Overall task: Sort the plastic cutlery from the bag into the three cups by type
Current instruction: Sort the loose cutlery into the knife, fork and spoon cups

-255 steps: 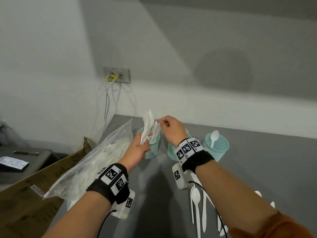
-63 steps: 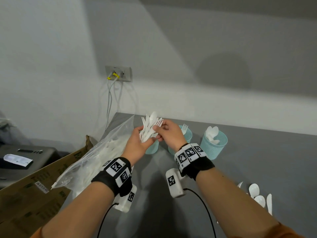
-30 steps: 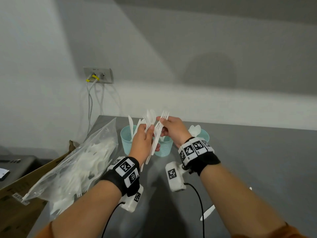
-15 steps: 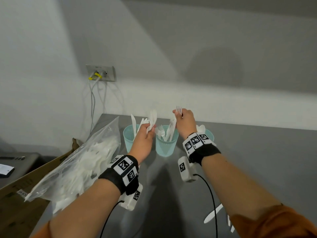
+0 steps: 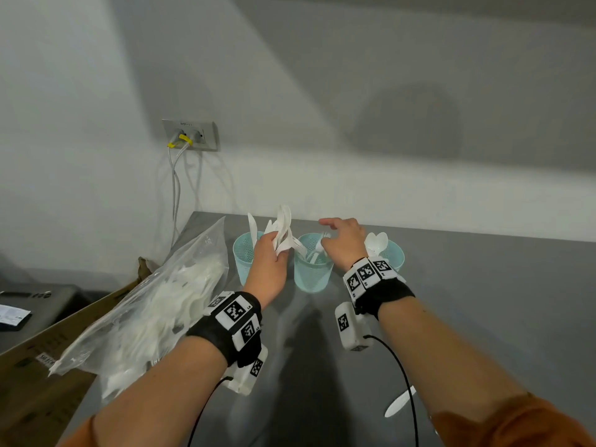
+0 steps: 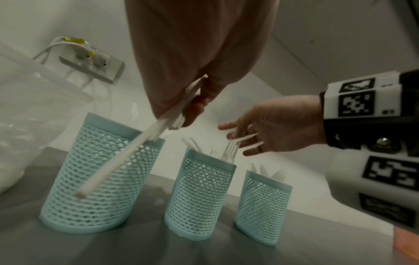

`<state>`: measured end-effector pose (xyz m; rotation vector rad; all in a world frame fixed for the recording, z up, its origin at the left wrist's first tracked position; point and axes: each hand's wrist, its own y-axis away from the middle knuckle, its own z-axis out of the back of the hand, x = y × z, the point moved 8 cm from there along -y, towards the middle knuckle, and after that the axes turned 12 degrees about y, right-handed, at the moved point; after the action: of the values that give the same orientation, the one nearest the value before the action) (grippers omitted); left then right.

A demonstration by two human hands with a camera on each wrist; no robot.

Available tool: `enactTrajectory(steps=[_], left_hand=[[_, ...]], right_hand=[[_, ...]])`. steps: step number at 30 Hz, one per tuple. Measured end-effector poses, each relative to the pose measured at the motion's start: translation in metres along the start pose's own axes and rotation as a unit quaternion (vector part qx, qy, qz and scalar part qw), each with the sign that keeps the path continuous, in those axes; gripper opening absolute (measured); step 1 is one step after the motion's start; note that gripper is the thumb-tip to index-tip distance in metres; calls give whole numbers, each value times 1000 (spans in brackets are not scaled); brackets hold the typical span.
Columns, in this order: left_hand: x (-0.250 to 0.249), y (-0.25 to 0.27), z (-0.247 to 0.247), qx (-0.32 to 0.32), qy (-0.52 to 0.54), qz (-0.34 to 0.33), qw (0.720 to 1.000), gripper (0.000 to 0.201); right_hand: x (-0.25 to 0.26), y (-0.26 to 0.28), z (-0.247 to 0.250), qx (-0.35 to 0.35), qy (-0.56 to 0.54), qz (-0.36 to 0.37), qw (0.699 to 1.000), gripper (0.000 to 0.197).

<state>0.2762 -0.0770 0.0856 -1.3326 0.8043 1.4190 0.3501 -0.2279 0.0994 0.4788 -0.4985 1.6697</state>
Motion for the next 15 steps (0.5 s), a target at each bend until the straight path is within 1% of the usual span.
enactTrajectory(steps=[1, 2, 3, 5, 6, 7, 8, 9, 11, 13, 15], left_hand=[[0, -1, 1, -7, -14, -3, 1000, 20], [1, -2, 1, -14, -24, 0, 1000, 19], [2, -3, 1, -19, -31, 2, 999, 20], [1, -2, -1, -25, -35, 8, 999, 27], [-1, -2, -2, -26, -38, 9, 999, 31], [-2, -1, -2, -26, -38, 9, 999, 33], [-3, -1, -4, -21, -37, 11, 999, 33], [-5, 0, -6, -13, -26, 13, 999, 31], [-10, 4, -8, 9, -4, 18, 1000, 28], [-14, 6, -11, 29, 8, -1, 1000, 30], [-13, 8, -9, 39, 14, 7, 999, 36]], right_hand=[[4, 2, 4, -20, -24, 7, 999, 34], [11, 5, 9, -36, -79, 9, 996, 25], [18, 10, 11, -37, -149, 15, 988, 17], [34, 23, 7, 9, -254, 25, 967, 30], [41, 29, 3, 30, -269, 39, 962, 30], [47, 33, 1, 33, -260, 57, 963, 25], [50, 35, 0, 26, -244, 73, 967, 17], [51, 36, 1, 14, -238, 80, 968, 14], [49, 33, 6, -7, -249, 72, 966, 23], [48, 31, 16, -34, -261, 71, 962, 27], [51, 30, 34, -70, -283, 78, 953, 27]])
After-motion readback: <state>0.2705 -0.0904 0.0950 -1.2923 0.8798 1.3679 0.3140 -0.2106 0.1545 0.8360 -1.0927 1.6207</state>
